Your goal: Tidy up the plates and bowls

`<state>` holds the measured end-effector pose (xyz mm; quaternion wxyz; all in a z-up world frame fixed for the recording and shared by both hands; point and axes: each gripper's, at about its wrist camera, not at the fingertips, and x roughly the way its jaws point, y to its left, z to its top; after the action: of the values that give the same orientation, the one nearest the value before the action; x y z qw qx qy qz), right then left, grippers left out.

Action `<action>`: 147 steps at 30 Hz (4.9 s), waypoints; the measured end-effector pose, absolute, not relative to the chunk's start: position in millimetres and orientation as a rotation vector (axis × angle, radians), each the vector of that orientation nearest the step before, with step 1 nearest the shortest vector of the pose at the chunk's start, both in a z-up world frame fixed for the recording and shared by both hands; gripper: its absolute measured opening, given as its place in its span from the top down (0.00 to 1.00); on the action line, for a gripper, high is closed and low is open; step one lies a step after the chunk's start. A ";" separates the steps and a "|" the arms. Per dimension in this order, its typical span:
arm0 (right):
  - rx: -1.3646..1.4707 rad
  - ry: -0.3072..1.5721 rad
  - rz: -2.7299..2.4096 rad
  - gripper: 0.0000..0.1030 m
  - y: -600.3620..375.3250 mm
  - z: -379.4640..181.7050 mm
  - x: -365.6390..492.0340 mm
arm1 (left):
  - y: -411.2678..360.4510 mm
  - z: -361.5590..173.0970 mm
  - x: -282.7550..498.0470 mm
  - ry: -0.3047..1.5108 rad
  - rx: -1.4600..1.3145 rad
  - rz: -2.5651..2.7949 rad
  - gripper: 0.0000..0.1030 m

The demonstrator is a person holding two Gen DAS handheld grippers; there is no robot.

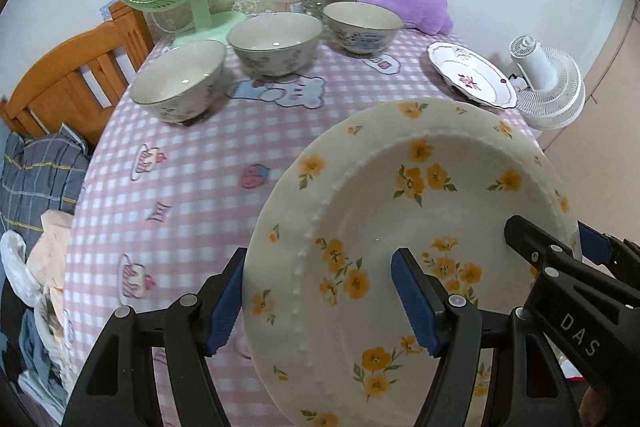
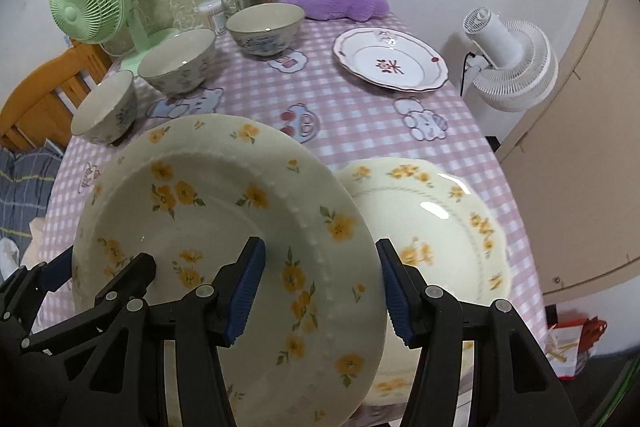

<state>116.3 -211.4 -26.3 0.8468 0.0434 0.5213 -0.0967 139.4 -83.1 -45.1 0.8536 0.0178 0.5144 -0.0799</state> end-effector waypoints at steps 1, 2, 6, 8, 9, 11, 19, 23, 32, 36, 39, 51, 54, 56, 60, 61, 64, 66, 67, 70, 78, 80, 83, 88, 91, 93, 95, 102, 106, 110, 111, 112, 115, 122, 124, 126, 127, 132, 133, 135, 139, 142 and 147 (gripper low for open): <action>0.090 1.100 -0.202 0.42 -217.6 -26.1 115.6 | -90.2 -45.5 138.8 1.084 0.035 -0.169 0.31; 0.088 1.102 -0.201 0.42 -226.0 -25.6 115.0 | -94.4 -45.8 138.2 1.085 0.033 -0.169 0.31; 0.078 1.109 -0.201 0.42 -251.8 -25.6 113.4 | -119.6 -49.1 137.2 1.092 0.020 -0.170 0.31; 0.074 1.113 -0.202 0.42 -264.2 -26.3 112.6 | -132.8 -51.3 137.1 1.096 0.011 -0.174 0.31; 0.069 1.115 -0.204 0.42 -272.0 -26.5 111.9 | -139.3 -52.5 137.1 1.097 0.008 -0.177 0.31; 0.065 1.117 -0.210 0.42 -284.2 -27.3 111.0 | -153.7 -55.2 137.0 1.100 0.004 -0.186 0.31; 0.060 1.129 -0.242 0.42 -337.2 -37.0 106.1 | -200.5 -68.6 136.9 1.115 0.004 -0.214 0.31; 0.061 1.143 -0.246 0.42 -356.8 -44.8 104.9 | -217.5 -76.9 137.6 1.134 0.005 -0.218 0.31; 0.049 1.180 -0.238 0.42 -382.6 -60.6 108.2 | -239.4 -94.9 137.9 1.168 -0.016 -0.209 0.29; 0.020 1.177 -0.220 0.44 -384.0 -65.2 110.8 | -241.0 -100.7 138.7 1.184 -0.030 -0.192 0.28; 0.009 1.175 -0.208 0.44 -383.6 -65.9 112.8 | -240.4 -103.0 140.2 1.191 -0.041 -0.185 0.28; 0.005 1.182 -0.202 0.53 -387.1 -66.8 115.0 | -245.1 -107.3 143.0 1.172 -0.013 -0.146 0.25; 0.007 1.185 -0.195 0.56 -387.1 -67.6 114.4 | -250.4 -106.6 142.1 1.156 0.034 -0.122 0.24; -0.005 1.187 -0.194 0.56 -386.3 -68.5 114.1 | -251.0 -106.6 142.4 1.151 0.035 -0.116 0.23; -0.007 1.187 -0.193 0.58 -386.0 -67.7 112.7 | -252.7 -105.8 143.2 1.142 0.055 -0.110 0.22; -0.012 1.183 -0.195 0.58 -385.5 -66.7 111.8 | -252.5 -105.6 143.7 1.145 0.056 -0.111 0.22; -0.036 1.165 -0.210 0.58 -384.3 -61.6 109.6 | -252.6 -104.6 142.7 1.157 0.065 -0.114 0.22; -0.037 1.162 -0.209 0.62 -385.6 -58.3 107.7 | -249.9 -101.5 140.9 1.153 0.067 -0.116 0.22; -0.032 1.162 -0.200 0.67 -385.7 -57.4 107.0 | -248.3 -99.0 140.1 1.150 0.063 -0.116 0.22; -0.062 1.160 -0.188 0.87 -381.6 -56.7 108.3 | -241.7 -94.8 138.7 1.142 0.048 -0.109 0.22; -0.101 1.180 -0.104 0.87 -360.7 -68.0 117.8 | -233.3 -89.8 134.5 1.139 0.033 -0.098 0.22; -0.108 1.173 -0.081 0.87 -355.7 -69.7 120.4 | -231.6 -90.0 134.8 1.142 0.031 -0.087 0.22; -0.100 1.170 -0.067 0.87 -355.0 -69.5 122.7 | -229.5 -89.5 134.1 1.142 0.028 -0.069 0.22; -0.049 1.169 -0.108 0.86 -371.9 -65.9 121.2 | -229.9 -89.0 135.0 1.143 0.025 -0.071 0.22; -0.049 1.175 -0.106 0.82 -375.3 -67.1 121.6 | -232.9 -89.0 136.0 1.144 0.034 -0.067 0.21; -0.047 1.176 -0.096 0.76 -375.3 -67.2 121.5 | -233.2 -89.0 136.1 1.146 0.029 -0.066 0.21; -0.024 1.207 -0.071 0.50 -376.4 -70.7 121.9 | -232.5 -88.8 135.7 1.147 0.028 -0.062 0.21; 0.051 1.257 -0.061 0.61 -383.9 -82.0 119.8 | -229.1 -87.7 131.4 1.157 0.029 -0.041 0.21; 0.037 1.259 -0.054 0.61 -376.0 -83.8 119.9 | -224.0 -85.7 128.3 1.156 0.037 -0.035 0.21; 0.014 1.255 -0.069 0.59 -367.4 -86.2 120.5 | -216.2 -84.8 128.8 1.159 0.034 -0.035 0.21; 0.015 1.254 -0.078 0.59 -366.6 -86.6 121.0 | -214.1 -84.2 129.1 1.157 0.032 -0.038 0.21; 0.018 1.255 -0.083 0.58 -366.4 -86.6 121.1 | -212.2 -83.2 129.9 1.154 0.031 -0.047 0.21; 0.025 1.268 -0.100 0.58 -365.7 -86.4 123.2 | -209.4 -78.5 132.1 1.140 0.036 -0.081 0.21; 0.063 1.167 -0.159 0.34 -354.6 -47.5 116.1 | -199.1 -54.4 142.3 1.094 0.049 -0.174 0.13; 0.066 1.144 -0.180 0.34 -350.5 -35.5 116.8 | -194.4 -44.0 147.9 1.080 0.042 -0.194 0.12; 0.098 1.120 -0.193 0.34 -348.2 -24.3 118.8 | -190.1 -32.9 154.1 1.050 0.051 -0.211 0.09; 0.111 1.110 -0.198 0.34 -347.3 -19.9 120.1 | -188.1 -28.3 157.1 1.038 0.054 -0.222 0.09; 0.144 1.029 -0.190 0.34 -339.5 5.2 132.1 | -178.9 -3.9 175.4 0.967 0.036 -0.257 0.08; 0.147 1.011 -0.186 0.34 -338.4 10.5 135.2 | -179.2 0.9 181.1 0.950 0.038 -0.253 0.08; 0.142 0.984 -0.184 0.34 -337.8 18.0 142.9 | -180.0 6.5 190.5 0.934 0.035 -0.245 0.09; 0.146 0.952 -0.159 0.34 -345.9 26.5 164.3 | -188.3 16.8 211.3 0.876 0.040 -0.221 0.09; 0.171 0.943 -0.129 0.34 -358.6 28.0 186.3 | -196.2 20.1 229.1 0.869 0.018 -0.196 0.09; 0.154 0.918 -0.109 0.34 -375.7 26.2 223.1 | -216.4 18.6 264.2 0.852 0.013 -0.146 0.10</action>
<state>223.1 -375.7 26.2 0.8922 0.0740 0.4424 -0.0526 264.2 -216.4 18.6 0.9081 0.0061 0.4128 -0.0705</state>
